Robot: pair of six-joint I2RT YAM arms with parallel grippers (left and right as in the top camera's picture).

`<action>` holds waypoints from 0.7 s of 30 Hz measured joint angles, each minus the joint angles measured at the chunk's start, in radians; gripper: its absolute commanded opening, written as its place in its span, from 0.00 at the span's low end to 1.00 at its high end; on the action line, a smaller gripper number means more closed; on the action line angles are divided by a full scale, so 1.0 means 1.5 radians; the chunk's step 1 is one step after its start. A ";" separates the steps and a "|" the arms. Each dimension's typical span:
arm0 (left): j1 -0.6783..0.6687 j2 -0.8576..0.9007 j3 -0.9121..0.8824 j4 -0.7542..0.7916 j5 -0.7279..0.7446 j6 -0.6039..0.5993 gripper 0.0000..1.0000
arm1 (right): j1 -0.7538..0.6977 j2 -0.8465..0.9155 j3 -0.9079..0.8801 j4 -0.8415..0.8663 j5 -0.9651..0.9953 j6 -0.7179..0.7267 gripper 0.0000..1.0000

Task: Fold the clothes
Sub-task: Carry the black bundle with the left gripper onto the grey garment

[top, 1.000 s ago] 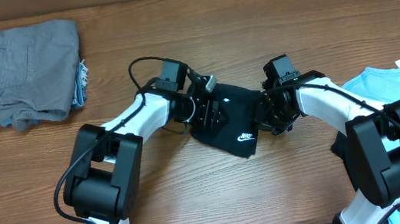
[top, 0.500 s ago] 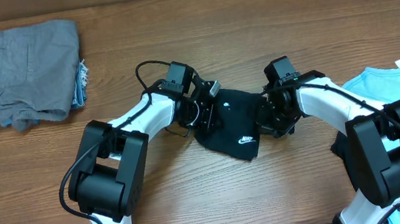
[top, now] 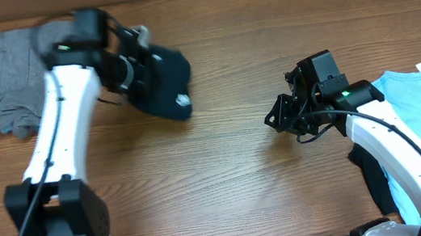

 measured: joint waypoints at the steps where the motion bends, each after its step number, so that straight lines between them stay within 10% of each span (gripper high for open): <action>1: 0.018 -0.001 0.016 0.001 0.000 0.009 0.04 | 0.000 -0.001 0.000 -0.003 0.000 0.000 0.25; 21: 0.311 0.018 0.036 0.236 -0.024 0.101 0.04 | 0.000 0.000 0.000 -0.032 0.000 0.002 0.26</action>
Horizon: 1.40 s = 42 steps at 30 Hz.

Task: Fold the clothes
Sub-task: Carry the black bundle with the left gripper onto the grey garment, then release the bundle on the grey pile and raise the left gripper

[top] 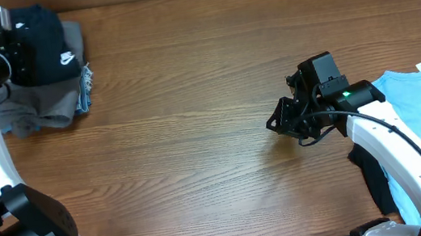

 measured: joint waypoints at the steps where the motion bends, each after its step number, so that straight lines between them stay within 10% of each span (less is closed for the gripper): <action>1: 0.003 0.010 0.001 0.003 -0.006 0.002 0.04 | 0.000 0.000 0.000 -0.003 0.000 0.000 0.26; 6: 0.005 0.086 0.001 0.007 -0.028 0.002 0.11 | 0.000 0.000 0.000 -0.017 0.000 0.000 0.26; 10: 0.009 0.131 0.001 0.017 -0.078 -0.011 0.67 | 0.000 0.000 0.000 -0.032 0.000 0.000 0.26; 14: 0.024 0.136 0.002 0.035 -0.131 -0.047 0.78 | 0.000 0.000 0.000 -0.035 0.000 0.000 0.26; 15: 0.031 0.136 0.006 0.035 -0.139 -0.055 1.00 | 0.000 0.000 0.000 -0.036 0.000 0.000 0.26; 16: 0.038 0.136 0.010 0.031 -0.144 -0.066 1.00 | 0.000 0.000 0.000 -0.035 0.000 0.000 0.26; 23: 0.092 0.134 0.101 -0.049 -0.148 -0.130 0.94 | 0.000 0.000 0.000 -0.033 0.000 0.000 0.27; 26: 0.103 0.117 0.135 -0.076 -0.112 -0.145 0.15 | 0.000 0.000 0.000 -0.025 0.001 0.000 0.28; 27: 0.102 0.107 0.140 -0.086 -0.100 -0.146 0.04 | 0.000 0.000 0.000 -0.020 0.000 0.000 0.29; 42: 0.051 0.188 0.035 -0.111 -0.133 -0.205 0.04 | 0.000 0.000 0.000 -0.022 0.000 0.000 0.28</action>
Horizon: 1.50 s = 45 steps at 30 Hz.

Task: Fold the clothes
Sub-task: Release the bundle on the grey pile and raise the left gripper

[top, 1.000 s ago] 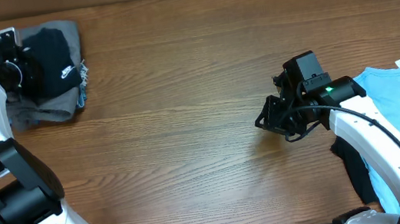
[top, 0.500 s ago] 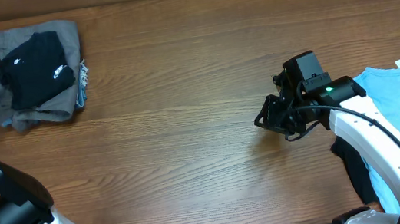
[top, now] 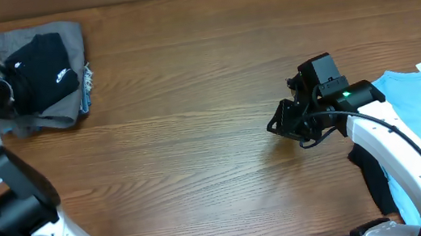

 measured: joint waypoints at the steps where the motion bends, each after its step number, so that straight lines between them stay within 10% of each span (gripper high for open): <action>1: 0.001 0.019 -0.004 -0.006 0.000 -0.002 0.04 | 0.000 0.000 0.000 -0.004 0.000 0.000 0.28; 6: 0.001 0.038 -0.009 -0.012 0.005 -0.004 0.13 | 0.000 0.000 0.000 -0.011 0.000 0.000 0.27; 13: 0.001 -0.059 0.009 -0.034 0.046 0.000 0.67 | 0.000 0.000 0.000 -0.010 0.000 0.000 0.27; 20: -0.045 -0.307 0.058 -0.157 0.101 0.063 1.00 | 0.000 -0.008 0.001 0.044 0.009 -0.002 0.28; 28: -0.284 -0.512 0.067 -0.321 0.018 0.118 1.00 | 0.000 -0.137 0.081 0.022 0.086 -0.050 0.39; 30: -0.354 -0.539 0.067 -0.344 -0.028 0.106 1.00 | 0.000 -0.194 0.117 0.020 0.107 -0.069 0.58; 32: -0.430 -0.568 0.066 -0.369 -0.083 0.073 1.00 | 0.000 -0.252 0.145 0.019 0.125 -0.082 1.00; 45: -0.572 -0.658 0.065 -0.421 -0.243 -0.076 1.00 | 0.000 -0.440 0.167 0.011 0.160 -0.108 1.00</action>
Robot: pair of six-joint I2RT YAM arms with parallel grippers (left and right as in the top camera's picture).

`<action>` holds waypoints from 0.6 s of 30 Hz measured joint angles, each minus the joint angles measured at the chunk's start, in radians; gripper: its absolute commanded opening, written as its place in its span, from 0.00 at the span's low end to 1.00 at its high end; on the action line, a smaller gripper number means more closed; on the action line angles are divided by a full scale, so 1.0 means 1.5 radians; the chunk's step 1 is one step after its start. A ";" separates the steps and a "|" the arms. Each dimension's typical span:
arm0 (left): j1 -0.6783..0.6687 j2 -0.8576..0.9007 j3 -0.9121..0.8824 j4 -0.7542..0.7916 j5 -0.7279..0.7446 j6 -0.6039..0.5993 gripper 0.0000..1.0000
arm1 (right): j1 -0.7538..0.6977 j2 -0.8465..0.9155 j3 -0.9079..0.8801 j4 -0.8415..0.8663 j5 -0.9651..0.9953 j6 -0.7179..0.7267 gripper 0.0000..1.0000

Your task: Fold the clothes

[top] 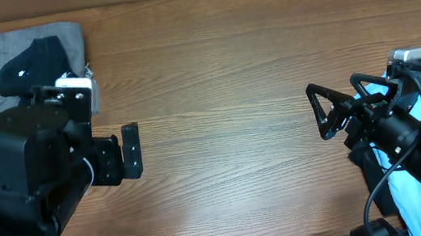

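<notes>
A folded grey garment [33, 37] lies at the far left corner of the table, with a black garment [24, 65] bearing a small white logo on top of it. My left gripper [121, 154] hangs high, close to the camera, in front of that pile and apart from it; it is open and holds nothing. A light blue T-shirt lies at the right edge, partly hidden by my right arm. At the shirt's left edge my right gripper [345, 106] is open and empty, its triangular fingers [322, 113] pointing left.
The wooden table [215, 93] runs between the two arms. A cardboard wall stands along the far edge. More light blue cloth [403, 190] shows under the right arm at the front right.
My left arm has left the pile at the far left and now hangs high in front of it. My right arm has drawn back from the table's middle right to the blue shirt's edge.
My left gripper first held the black garment over the left middle of the table, beside the grey garment. Then it held it over the grey pile. Then the black garment lay on the pile with the gripper beside it. Now both arms are drawn back.
</notes>
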 measured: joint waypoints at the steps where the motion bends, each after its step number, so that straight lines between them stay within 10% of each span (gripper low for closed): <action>1: 0.000 0.004 0.000 0.000 -0.002 -0.001 1.00 | 0.000 0.001 0.000 -0.005 0.001 0.000 1.00; 18: 0.000 0.043 -0.001 0.000 -0.012 -0.005 1.00 | 0.000 0.003 0.000 -0.036 0.017 -0.054 1.00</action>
